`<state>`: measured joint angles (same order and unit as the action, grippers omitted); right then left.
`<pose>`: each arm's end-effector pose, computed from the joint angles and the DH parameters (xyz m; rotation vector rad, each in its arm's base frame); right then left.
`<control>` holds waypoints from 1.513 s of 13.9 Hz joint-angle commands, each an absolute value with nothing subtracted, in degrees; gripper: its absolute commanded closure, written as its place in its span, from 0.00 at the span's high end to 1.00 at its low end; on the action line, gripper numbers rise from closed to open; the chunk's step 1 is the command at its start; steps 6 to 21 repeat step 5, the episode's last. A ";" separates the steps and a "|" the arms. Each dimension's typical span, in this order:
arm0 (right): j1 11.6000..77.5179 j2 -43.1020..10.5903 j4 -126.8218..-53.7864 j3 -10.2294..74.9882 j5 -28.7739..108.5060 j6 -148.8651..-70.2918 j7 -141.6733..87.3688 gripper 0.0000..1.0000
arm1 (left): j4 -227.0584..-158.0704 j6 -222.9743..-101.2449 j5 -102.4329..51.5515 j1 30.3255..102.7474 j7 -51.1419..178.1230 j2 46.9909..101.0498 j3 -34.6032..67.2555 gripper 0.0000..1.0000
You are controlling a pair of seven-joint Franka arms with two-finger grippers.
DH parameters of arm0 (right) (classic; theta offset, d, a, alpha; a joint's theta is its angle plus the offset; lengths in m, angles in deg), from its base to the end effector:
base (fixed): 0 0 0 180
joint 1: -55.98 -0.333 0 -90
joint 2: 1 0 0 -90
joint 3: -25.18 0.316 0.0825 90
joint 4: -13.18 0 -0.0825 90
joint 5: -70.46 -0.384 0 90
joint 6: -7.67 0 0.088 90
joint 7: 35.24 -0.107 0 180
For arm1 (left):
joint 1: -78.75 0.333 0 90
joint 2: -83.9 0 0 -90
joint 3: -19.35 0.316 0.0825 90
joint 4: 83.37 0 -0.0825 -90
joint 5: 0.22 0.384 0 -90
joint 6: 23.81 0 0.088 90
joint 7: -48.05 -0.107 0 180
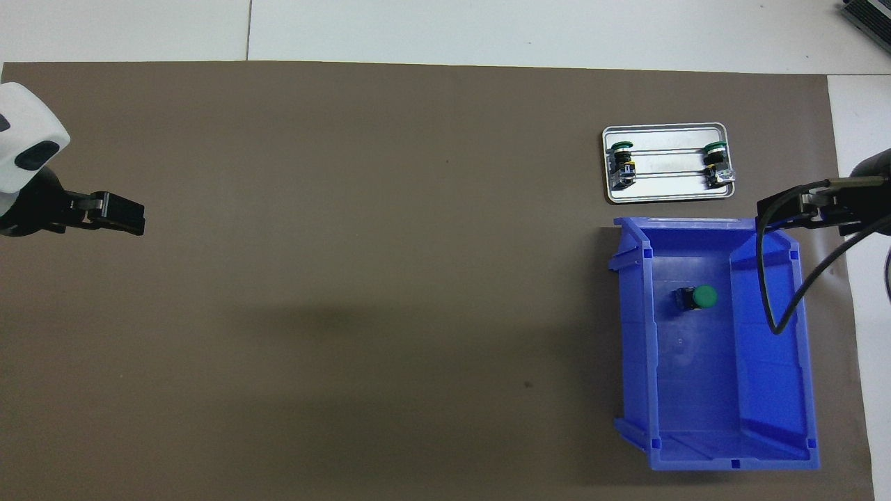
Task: Place and press button with both arms
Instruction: 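Open the right gripper and withdraw it from the blue bin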
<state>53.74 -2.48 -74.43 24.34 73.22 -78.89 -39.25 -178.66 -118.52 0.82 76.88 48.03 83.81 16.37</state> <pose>0.5564 0.0083 0.6247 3.0895 -0.0732 -0.0646 0.5579 -0.0455 0.5870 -3.1201 0.1352 0.0171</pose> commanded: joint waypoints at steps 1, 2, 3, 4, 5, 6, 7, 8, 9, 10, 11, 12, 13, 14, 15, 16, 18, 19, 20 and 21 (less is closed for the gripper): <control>55.02 -2.15 -74.00 25.27 73.00 -77.67 -38.31 1.00 | -178.99 -117.94 0.49 77.17 48.40 84.34 16.37 1.00; 54.93 -2.06 -74.00 25.27 73.09 -77.76 -38.40 1.00 | -178.99 -117.94 0.49 77.17 48.40 84.34 16.37 1.00; 54.67 -2.06 -74.00 25.18 73.18 -77.76 -38.49 1.00 | -178.99 -117.94 0.49 77.17 48.40 84.34 16.45 1.00; 54.75 -2.06 -74.00 25.27 73.09 -77.76 -38.58 1.00 | -178.99 -117.94 0.49 77.17 48.40 84.34 16.37 1.00; 54.75 -1.88 -74.35 25.27 73.18 -77.85 -38.67 1.00 | -178.99 -117.94 0.49 77.17 48.40 84.34 16.37 1.00; 54.75 -1.88 -74.35 25.27 73.18 -77.85 -38.67 1.00 | -178.99 -117.94 0.49 77.17 48.40 84.34 16.37 1.00; 54.75 -1.88 -74.35 25.27 73.18 -77.85 -38.67 1.00 | -178.99 -117.94 0.49 77.17 48.40 84.34 16.37 1.00; 54.75 -1.88 -74.35 25.27 73.18 -77.85 -38.67 1.00 | -178.99 -117.94 0.49 77.17 48.40 84.34 16.37 1.00; 54.75 -1.88 -74.35 25.27 73.18 -77.85 -38.67 1.00 | -178.99 -117.94 0.49 77.17 48.40 84.34 16.37 1.00; 54.75 -1.88 -74.35 25.27 73.18 -77.85 -38.67 1.00 | -178.99 -117.94 0.49 77.17 48.40 84.34 16.37 1.00; 54.75 -1.88 -74.35 25.27 73.18 -77.85 -38.67 1.00 | -178.99 -117.94 0.49 77.17 48.40 84.34 16.37 1.00; 54.75 -1.88 -74.35 25.27 73.18 -77.85 -38.67 1.00 | -178.99 -117.94 0.49 77.17 48.40 84.34 16.37 1.00; 54.75 -1.88 -74.35 25.27 73.18 -77.85 -38.67 1.00 | -178.99 -117.94 0.49 77.17 48.40 84.34 16.37 1.00; 54.75 -1.88 -74.35 25.27 73.18 -77.85 -38.67 1.00 | -178.99 -117.94 0.49 77.17 48.40 84.34 16.37 1.00; 54.75 -1.88 -74.35 25.27 73.18 -77.85 -38.67 1.00 | -178.99 -117.94 0.49 77.17 48.40 84.34 16.37 1.00; 54.75 -1.88 -74.35 25.27 73.18 -77.85 -38.67 1.00 | -178.99 -117.94 0.49 77.17 48.40 84.34 16.37 1.00; 54.75 -1.88 -74.35 25.27 73.18 -77.85 -38.67 1.00 | -178.99 -117.94 0.49 77.17 48.40 84.34 16.37 1.00; 54.75 -1.88 -74.35 25.27 73.18 -77.85 -38.67 1.00 | -178.99 -117.94 0.49 77.17 48.40 84.34 16.37 1.00; 54.75 -1.88 -74.35 25.27 73.18 -77.85 -38.67 1.00 | -178.99 -117.94 0.49 77.17 48.40 84.34 16.37 1.00; 54.75 -1.88 -74.35 25.27 73.18 -77.85 -38.67 1.00 | -178.99 -117.94 0.49 77.17 48.40 84.34 16.37 1.00</control>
